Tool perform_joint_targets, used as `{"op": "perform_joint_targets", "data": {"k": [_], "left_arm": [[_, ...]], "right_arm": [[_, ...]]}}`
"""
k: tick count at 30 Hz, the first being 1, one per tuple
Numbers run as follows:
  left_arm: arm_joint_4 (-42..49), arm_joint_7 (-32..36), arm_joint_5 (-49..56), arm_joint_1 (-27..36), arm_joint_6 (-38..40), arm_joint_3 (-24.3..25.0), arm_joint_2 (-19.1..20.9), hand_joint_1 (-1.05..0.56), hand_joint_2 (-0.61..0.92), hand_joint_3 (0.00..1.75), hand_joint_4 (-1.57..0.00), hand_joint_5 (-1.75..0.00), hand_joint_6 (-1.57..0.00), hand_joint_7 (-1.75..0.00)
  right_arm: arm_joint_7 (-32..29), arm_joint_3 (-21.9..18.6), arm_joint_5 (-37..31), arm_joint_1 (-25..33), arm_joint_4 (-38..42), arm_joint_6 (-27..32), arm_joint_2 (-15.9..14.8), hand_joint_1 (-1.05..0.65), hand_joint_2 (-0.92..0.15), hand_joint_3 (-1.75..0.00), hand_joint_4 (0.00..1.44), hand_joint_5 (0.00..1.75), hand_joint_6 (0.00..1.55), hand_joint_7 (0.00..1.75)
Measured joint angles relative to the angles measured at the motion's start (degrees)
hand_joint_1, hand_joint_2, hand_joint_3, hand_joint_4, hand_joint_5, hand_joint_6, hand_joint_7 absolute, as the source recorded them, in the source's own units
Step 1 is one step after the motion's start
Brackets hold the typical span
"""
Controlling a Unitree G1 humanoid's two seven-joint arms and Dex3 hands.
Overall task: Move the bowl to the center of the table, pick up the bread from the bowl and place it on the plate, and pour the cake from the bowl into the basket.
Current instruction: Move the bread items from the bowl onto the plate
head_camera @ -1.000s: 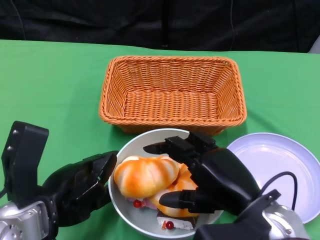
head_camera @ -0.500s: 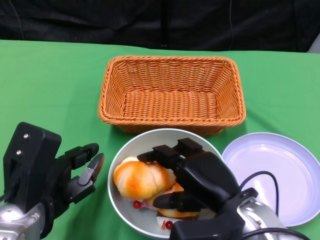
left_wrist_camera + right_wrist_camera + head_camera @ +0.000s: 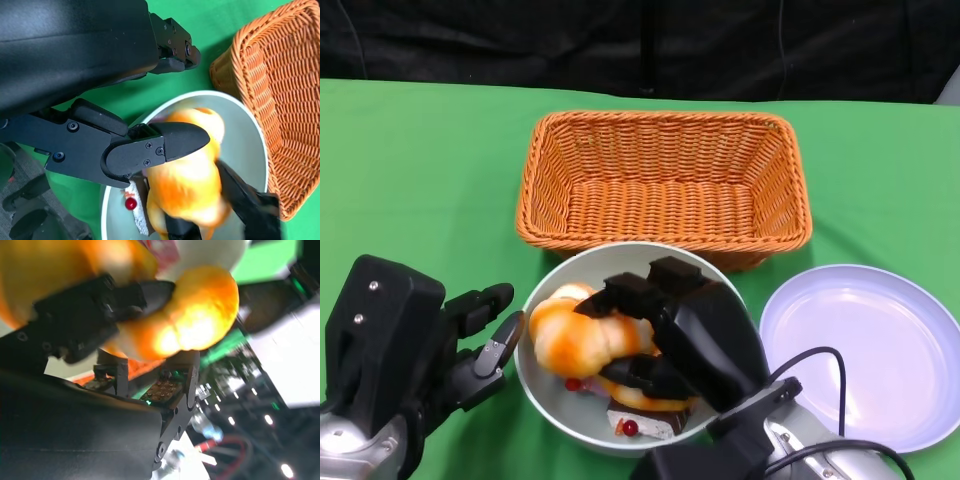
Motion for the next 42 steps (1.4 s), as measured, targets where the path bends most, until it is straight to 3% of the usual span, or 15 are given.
{"op": "perform_joint_targets", "data": {"k": [6, 9, 28, 38, 42], "left_arm": [[0.0, 0.0, -0.2, 0.0, 0.0, 0.7, -0.7, -0.74, 0.92, 0.69, -0.01, -0.56, -0.23, -0.01], [0.1, 0.0, -0.2, 0.0, 0.0, 0.9, -0.7, -0.74, 0.92, 0.69, 0.00, -0.61, -0.24, -0.01], [0.9, 0.0, -0.6, -0.1, -0.1, 1.7, -1.2, -0.73, 0.92, 0.68, 0.00, -0.60, -0.24, -0.01], [-0.9, -0.6, -0.5, 0.4, -0.5, 1.5, -1.0, -0.73, 0.92, 0.68, 0.00, -0.59, -0.24, -0.01], [-1.2, -0.6, -0.5, 0.6, -0.5, 1.5, -0.9, -0.72, 0.92, 0.67, 0.00, -0.58, -0.23, 0.00]], "right_arm": [[-2.0, -0.6, 0.3, -0.1, -2.5, -2.8, -1.4, -0.23, -0.26, -1.59, 1.07, 1.75, 0.82, 1.75], [-1.8, -1.8, 1.2, 0.4, -6.6, -3.7, -2.4, -0.25, -0.24, -1.64, 1.07, 1.75, 0.82, 1.75], [13.2, -11.7, 10.1, 9.8, -27.3, -5.1, -8.5, -0.21, -0.17, -1.69, 1.03, 1.75, 0.79, 1.71], [17.4, -20.3, 13.8, 14.3, -29.7, -6.6, -14.6, -0.16, -0.15, -1.69, 1.00, 1.75, 0.77, 1.70], [16.9, -24.4, 13.5, 16.0, -29.8, -6.6, -16.3, -0.16, -0.13, -1.70, 1.00, 1.75, 0.81, 1.61]]}}
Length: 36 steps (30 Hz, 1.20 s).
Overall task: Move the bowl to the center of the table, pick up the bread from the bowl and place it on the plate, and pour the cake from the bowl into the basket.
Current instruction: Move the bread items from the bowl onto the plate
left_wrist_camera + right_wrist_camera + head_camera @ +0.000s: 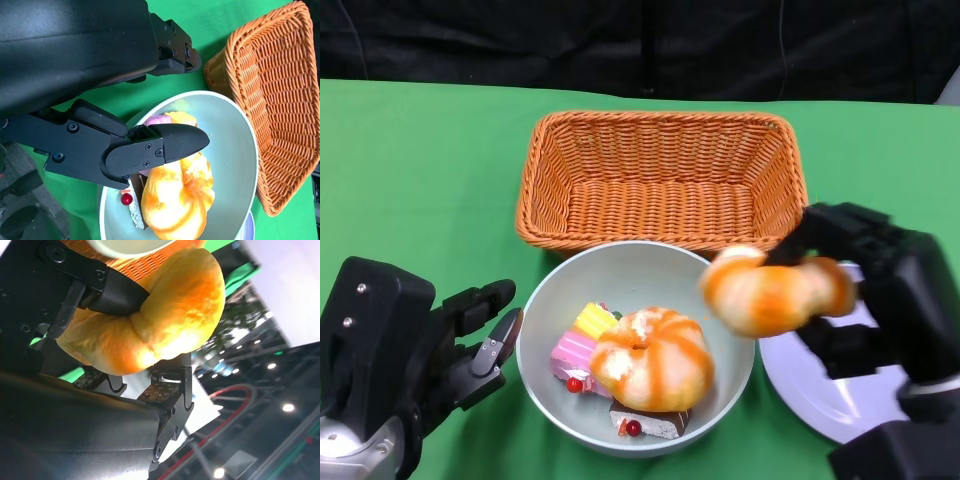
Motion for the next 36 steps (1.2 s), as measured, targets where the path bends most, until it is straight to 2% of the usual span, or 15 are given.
{"op": "perform_joint_targets", "data": {"k": [6, 12, 15, 17, 18, 19, 20, 21, 22, 24, 25, 28, 33, 36], "left_arm": [[0.0, 0.0, 0.0, 0.0, 0.0, 0.2, 0.0, -0.71, 0.92, 0.67, 0.00, -0.60, -0.23, 0.00], [0.0, 0.0, 0.0, 0.0, 0.1, 0.3, 0.0, -0.71, 0.92, 0.68, 0.00, -0.59, -0.22, 0.00], [-0.1, 0.0, 0.0, 0.0, 0.1, 0.3, 0.0, -0.71, 0.92, 0.68, 0.00, -0.60, -0.23, -0.01], [-0.2, 0.0, 0.0, 0.0, 0.3, 0.3, 0.0, -0.71, 0.92, 0.67, 0.00, -0.61, -0.24, -0.01], [-0.3, 0.0, 0.0, 0.0, 0.5, 0.3, 0.0, -0.71, 0.92, 0.67, 0.00, -0.61, -0.24, -0.01], [-0.4, 0.0, 0.0, 0.0, 0.6, 0.3, 0.0, -0.71, 0.92, 0.67, 0.00, -0.61, -0.24, -0.01], [-0.5, 0.0, 0.0, 0.0, 0.6, 0.3, 0.0, -0.71, 0.92, 0.67, 0.00, -0.61, -0.24, -0.01], [-0.5, 0.0, 0.0, 0.0, 0.6, 0.4, 0.0, -0.71, 0.92, 0.67, 0.00, -0.62, -0.24, -0.01], [-0.5, 0.0, 0.0, 0.0, 0.7, 0.4, 0.0, -0.71, 0.92, 0.67, 0.00, -0.62, -0.24, -0.01], [-0.6, 0.0, -0.1, 0.0, 0.7, 0.4, 0.0, -0.71, 0.92, 0.67, 0.00, -0.63, -0.24, -0.01], [-0.7, 0.0, -0.1, 0.0, 0.7, 0.5, 0.0, -0.71, 0.92, 0.67, 0.00, -0.63, -0.24, -0.01], [-0.7, 0.0, -0.1, 0.0, 0.7, 0.7, 0.0, -0.71, 0.92, 0.67, 0.00, -0.63, -0.24, -0.01], [-0.7, 0.0, -0.3, 0.0, 0.7, 0.9, 0.0, -0.71, 0.92, 0.67, 0.00, -0.63, -0.25, -0.01], [-0.7, 0.0, -0.3, 0.0, 0.7, 0.9, 0.0, -0.72, 0.92, 0.66, 0.00, -0.63, -0.24, -0.01]], "right_arm": [[-1.4, -5.2, -0.7, 0.8, 0.5, -0.1, -3.6, -0.13, -0.13, -1.71, 1.01, 1.75, 0.84, 1.59], [-2.6, -7.2, -4.6, 2.2, 2.8, 1.8, -6.0, -0.16, -0.16, -1.64, 1.00, 1.75, 0.83, 1.60], [-2.6, -7.2, -6.3, 2.6, 3.4, 3.4, -6.6, -0.14, -0.22, -1.56, 0.97, 1.75, 0.86, 1.49], [-0.6, -7.1, -6.7, 2.9, 3.3, 5.7, -7.1, -0.15, -0.30, -1.43, 0.90, 1.75, 0.88, 1.23], [0.9, -7.0, -6.8, 3.1, 3.0, 7.0, -7.5, -0.15, -0.32, -1.40, 0.88, 1.75, 0.89, 1.16], [2.3, -6.9, -6.8, 3.4, 2.4, 8.3, -7.8, -0.20, -0.37, -1.25, 0.83, 1.64, 0.89, 0.96], [4.6, -6.7, -6.9, 3.7, 1.4, 10.3, -8.0, -0.28, -0.47, -1.00, 0.73, 1.47, 0.86, 0.63], [7.4, -6.5, -6.9, 4.1, 0.2, 12.5, -8.2, -0.33, -0.56, -0.82, 0.65, 1.28, 0.83, 0.43], [10.8, -6.1, -6.9, 4.4, -1.1, 14.9, -8.5, -0.46, -0.76, -0.47, 0.47, 0.95, 0.68, 0.20], [19.1, -5.1, -7.0, 5.2, -4.5, 20.2, -9.8, -0.61, -0.88, -0.27, 0.25, 0.66, 0.47, 0.05], [22.8, -4.7, -7.2, 5.6, -6.3, 22.7, -10.6, -0.67, -0.90, -0.21, 0.17, 0.57, 0.38, 0.02], [29.1, -4.2, -7.9, 6.7, -9.8, 27.5, -11.9, -0.84, -0.92, -0.18, 0.03, 0.47, 0.21, 0.00], [31.6, -3.0, -9.6, 7.8, -13.2, 30.7, -12.3, -0.97, -0.92, -0.26, 0.00, 0.34, 0.08, 0.01], [33.1, -2.7, -11.1, 8.6, -15.4, 32.5, -12.6, -1.00, -0.92, -0.30, 0.00, 0.33, 0.06, 0.01]]}}
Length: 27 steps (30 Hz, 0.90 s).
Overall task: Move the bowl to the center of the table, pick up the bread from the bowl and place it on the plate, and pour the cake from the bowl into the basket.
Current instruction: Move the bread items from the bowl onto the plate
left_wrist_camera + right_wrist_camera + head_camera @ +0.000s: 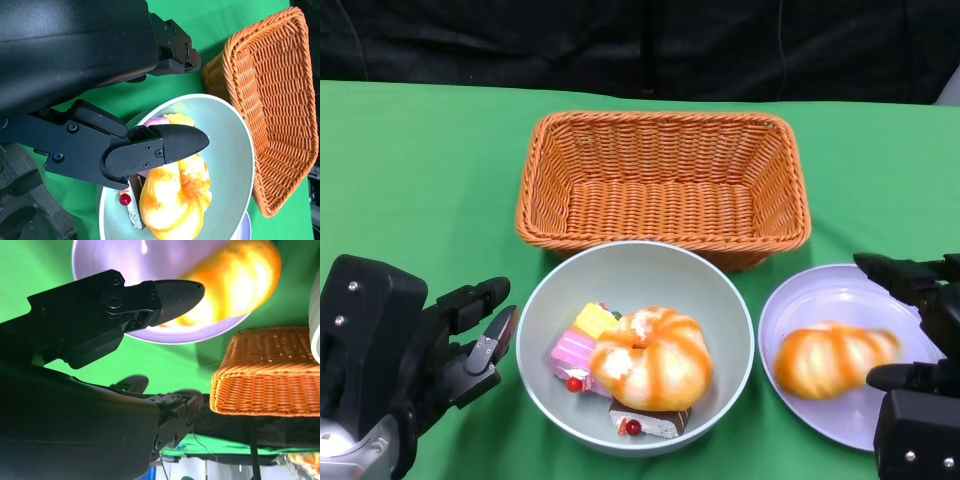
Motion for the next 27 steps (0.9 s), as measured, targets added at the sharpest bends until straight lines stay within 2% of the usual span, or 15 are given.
{"op": "perform_joint_targets", "data": {"k": [4, 6, 11, 17, 27], "left_arm": [[0.0, 0.0, 0.0, 0.0, 0.0, 0.0, 0.0, -0.72, 0.92, 0.66, 0.00, -0.63, -0.24, -0.01], [0.0, 0.0, -0.1, 0.0, 0.0, 0.0, 0.0, -0.72, 0.92, 0.65, 0.00, -0.63, -0.24, -0.01], [0.0, 0.0, -0.1, 0.0, 0.1, 0.0, 0.0, -0.72, 0.92, 0.65, 0.00, -0.63, -0.24, 0.00], [0.0, 0.0, -0.2, 0.0, 0.1, 0.0, 0.0, -0.71, 0.92, 0.66, 0.00, -0.61, -0.23, 0.00], [-0.1, 0.0, -0.2, 0.0, 0.7, -0.1, 0.0, -0.72, 0.92, 0.66, 0.00, -0.60, -0.22, 0.00]], "right_arm": [[0.4, 0.1, -1.2, 0.7, -3.0, 0.7, -0.1, -1.01, -0.92, -0.32, 0.00, 0.35, 0.06, 0.01], [0.4, 0.1, -1.2, 1.2, -4.4, 0.8, -0.1, -0.99, -0.92, -0.29, 0.00, 0.42, 0.08, 0.02], [-3.0, 0.0, 0.9, 2.5, -7.6, -1.8, 1.0, -0.84, -0.92, -0.25, 0.05, 0.53, 0.16, 0.05], [-7.1, 0.7, 2.2, 2.6, -9.3, -5.9, 3.8, -0.69, -0.92, -0.19, 0.09, 0.64, 0.23, 0.08], [-7.0, 5.0, 7.4, 1.6, -10.5, -11.4, 8.4, -0.65, -0.92, -0.15, 0.16, 0.74, 0.34, 0.12]]}}
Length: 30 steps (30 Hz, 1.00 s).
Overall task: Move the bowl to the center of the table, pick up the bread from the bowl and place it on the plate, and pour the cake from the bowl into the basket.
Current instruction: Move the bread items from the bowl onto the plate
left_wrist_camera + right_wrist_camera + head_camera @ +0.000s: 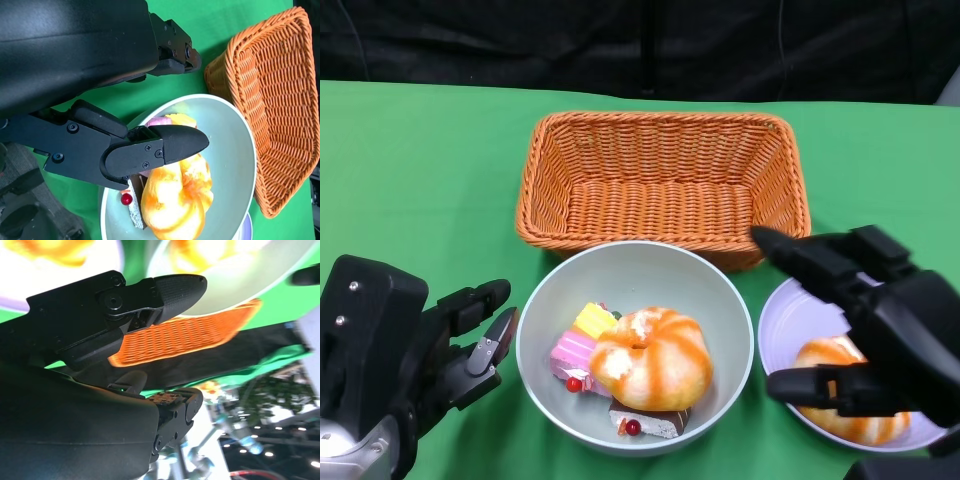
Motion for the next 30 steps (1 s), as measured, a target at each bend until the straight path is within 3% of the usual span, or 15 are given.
{"op": "perform_joint_targets", "data": {"k": [5, 16, 23, 30], "left_arm": [[-0.3, -0.2, 0.0, 0.1, 0.0, -0.1, 0.0, -0.73, 0.92, 0.66, 0.00, -0.59, -0.23, -0.01], [-1.0, -0.2, 0.0, 0.2, 0.0, -0.5, 0.0, -0.72, 0.92, 0.66, 0.00, -0.57, -0.22, 0.00], [-2.0, -0.2, 0.1, 0.4, 0.5, -0.9, -0.2, -0.73, 0.92, 0.67, 0.00, -0.60, -0.23, -0.01], [-2.9, 0.1, 0.6, 0.5, 0.8, -1.3, -0.2, -0.73, 0.92, 0.67, 0.00, -0.60, -0.23, 0.00]], "right_arm": [[2.0, 3.4, 0.0, -3.2, 0.6, -0.3, 1.1, -0.67, -0.92, -0.16, 0.17, 0.78, 0.35, 0.12], [4.6, 11.3, -4.4, -12.0, 10.4, 1.0, 4.2, -0.68, -0.92, -0.15, 0.13, 0.81, 0.34, 0.12], [3.4, 14.8, -6.4, -16.8, 18.9, -1.2, 4.4, -0.66, -0.92, -0.10, 0.19, 0.86, 0.40, 0.14], [3.5, 18.4, -9.2, -20.1, 24.8, -1.6, 4.3, -0.67, -0.92, -0.07, 0.20, 0.79, 0.42, 0.13]]}}
